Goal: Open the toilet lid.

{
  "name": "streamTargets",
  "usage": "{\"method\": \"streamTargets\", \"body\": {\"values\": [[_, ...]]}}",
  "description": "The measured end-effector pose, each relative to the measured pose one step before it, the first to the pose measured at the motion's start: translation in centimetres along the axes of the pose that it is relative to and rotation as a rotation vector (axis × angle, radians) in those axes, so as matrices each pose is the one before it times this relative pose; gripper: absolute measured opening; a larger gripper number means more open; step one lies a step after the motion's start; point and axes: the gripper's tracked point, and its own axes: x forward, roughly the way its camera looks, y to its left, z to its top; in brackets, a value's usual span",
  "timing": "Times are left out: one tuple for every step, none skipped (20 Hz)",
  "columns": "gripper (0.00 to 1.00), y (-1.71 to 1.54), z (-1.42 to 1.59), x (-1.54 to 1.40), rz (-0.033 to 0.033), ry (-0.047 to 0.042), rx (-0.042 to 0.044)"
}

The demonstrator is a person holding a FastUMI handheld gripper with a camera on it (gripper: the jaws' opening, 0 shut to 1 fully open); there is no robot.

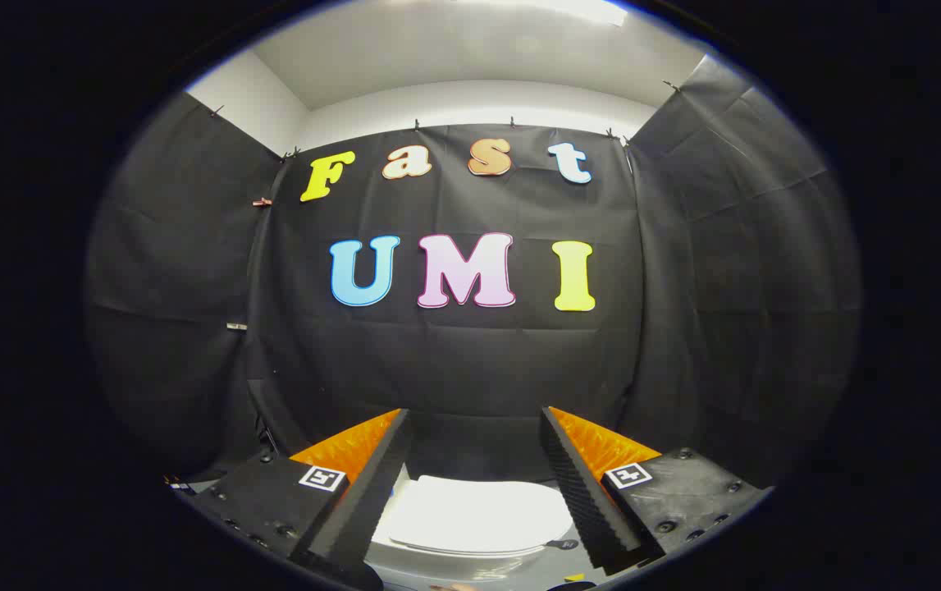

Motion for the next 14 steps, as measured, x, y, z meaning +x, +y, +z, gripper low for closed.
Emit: {"method": "streamTargets", "body": {"values": [[0.99,0.117,0.106,-0.110,0.00206,-0.00224,0.00009],[0.99,-0.002,0.058,-0.042,0.00313,-0.00112,0.00531],[0.99,0.051,-0.030,0.016,0.00523,0.00153,0.00859],[0.99,-0.106,0.050,-0.065,-0.00304,0.00109,0.00514],[0.99,-0.226,-0.067,0.045,-0.00720,0.00105,-0.00183],[0.99,0.000,0.005,-0.035,-0.00400,-0.00272,-0.00282],[0.99,0.204,0.051,-0.049,0.00014,-0.00366,-0.00193],[0.99,0.012,0.133,-0.043,-0.00160,-0.00370,-0.00201],[0.99,-0.061,-0.022,-0.039,0.00037,-0.00290,-0.00089],[0.99,-0.039,0.019,-0.084,-0.00064,-0.00034,0.00038],[0.99,-0.175,-0.098,-0.105,-0.00288,0.00184,0.00083],[0.99,-0.027,-0.034,-0.115,-0.00182,0.00227,0.00241],[0.99,0.034,-0.038,0.043,-0.00029,0.00233,0.00280],[0.99,-0.057,-0.035,-0.087,-0.00088,0.00197,0.00232]]}}
